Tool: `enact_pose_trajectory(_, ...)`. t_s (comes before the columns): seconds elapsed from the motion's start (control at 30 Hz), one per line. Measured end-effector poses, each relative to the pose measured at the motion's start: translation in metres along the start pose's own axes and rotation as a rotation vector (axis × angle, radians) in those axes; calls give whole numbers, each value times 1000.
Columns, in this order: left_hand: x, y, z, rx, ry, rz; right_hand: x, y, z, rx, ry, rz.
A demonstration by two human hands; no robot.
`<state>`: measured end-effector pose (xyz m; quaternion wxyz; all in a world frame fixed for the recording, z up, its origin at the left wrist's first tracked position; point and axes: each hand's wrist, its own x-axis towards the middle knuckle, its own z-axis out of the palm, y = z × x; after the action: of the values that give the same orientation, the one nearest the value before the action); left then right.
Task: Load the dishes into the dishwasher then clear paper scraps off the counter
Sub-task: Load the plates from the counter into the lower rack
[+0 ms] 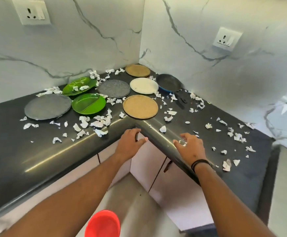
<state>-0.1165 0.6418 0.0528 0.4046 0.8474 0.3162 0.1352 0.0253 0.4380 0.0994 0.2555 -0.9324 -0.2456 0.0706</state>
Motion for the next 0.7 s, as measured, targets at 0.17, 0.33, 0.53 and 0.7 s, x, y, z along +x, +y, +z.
enact_pose_trajectory(0.17, 33, -10, 2, 35, 37, -23, 54, -19, 11, -72, -26, -73)
enact_pose_trajectory(0.33, 75, -27, 11, 6, 43, -117, 115, -28, 27, -99, -78, -156)
enact_pose_trajectory(0.53, 134, -25, 25, 44, 60, -187, 199, -29, 33, -81, -118, -194)
enact_pose_trajectory(0.7, 164, -20, 34, 53, 119, -235, 247, -31, 47, -44, -177, -205)
